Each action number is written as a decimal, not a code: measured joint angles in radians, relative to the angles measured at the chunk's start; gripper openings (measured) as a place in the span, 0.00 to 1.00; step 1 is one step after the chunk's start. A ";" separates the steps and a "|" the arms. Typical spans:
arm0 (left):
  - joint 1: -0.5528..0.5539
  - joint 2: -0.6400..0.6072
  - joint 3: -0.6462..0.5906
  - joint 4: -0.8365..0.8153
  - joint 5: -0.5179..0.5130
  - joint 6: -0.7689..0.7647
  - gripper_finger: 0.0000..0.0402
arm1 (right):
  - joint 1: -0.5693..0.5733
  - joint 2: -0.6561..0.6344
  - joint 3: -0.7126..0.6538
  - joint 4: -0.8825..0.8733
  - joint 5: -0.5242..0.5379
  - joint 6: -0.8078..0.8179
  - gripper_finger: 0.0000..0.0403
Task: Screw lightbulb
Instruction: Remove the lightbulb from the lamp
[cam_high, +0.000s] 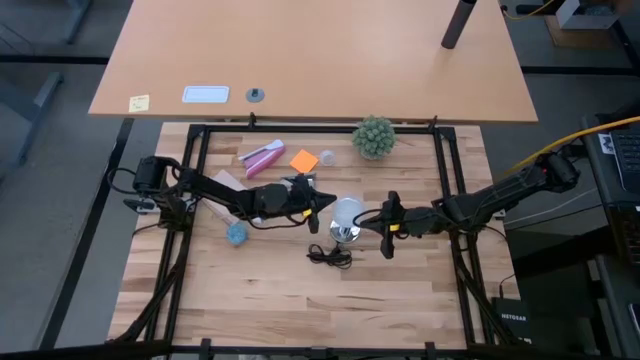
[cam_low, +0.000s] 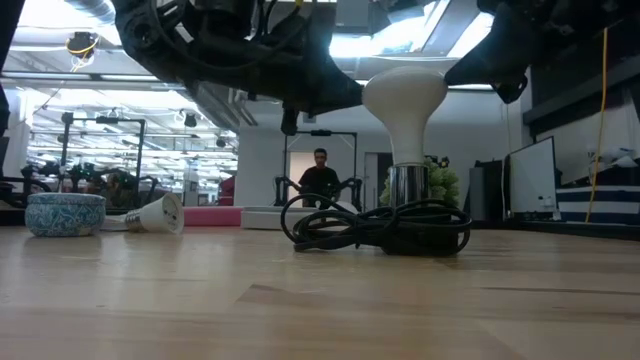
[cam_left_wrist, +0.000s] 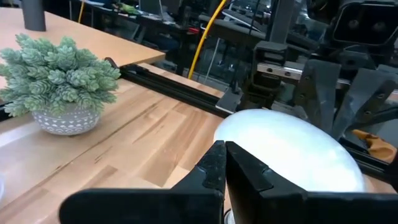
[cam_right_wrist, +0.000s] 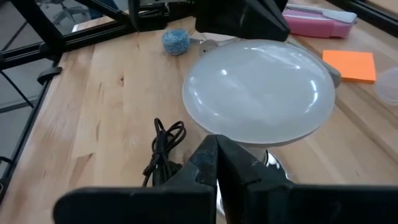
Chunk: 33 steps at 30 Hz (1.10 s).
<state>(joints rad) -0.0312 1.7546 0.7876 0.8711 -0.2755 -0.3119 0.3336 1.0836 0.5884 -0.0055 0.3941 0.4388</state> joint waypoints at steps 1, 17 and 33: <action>-0.004 0.000 0.000 0.000 -0.001 0.001 0.00 | 0.000 0.000 0.000 0.000 0.003 0.000 0.01; -0.070 -0.003 0.001 0.011 -0.001 -0.034 0.00 | 0.002 -0.001 0.000 -0.031 0.053 0.028 0.01; -0.134 -0.002 0.003 0.003 0.020 -0.055 0.00 | -0.002 0.001 0.000 -0.055 0.296 0.050 0.01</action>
<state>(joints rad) -0.1654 1.7523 0.7906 0.8745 -0.2554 -0.3668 0.3317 1.0843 0.5884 -0.0610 0.6904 0.4892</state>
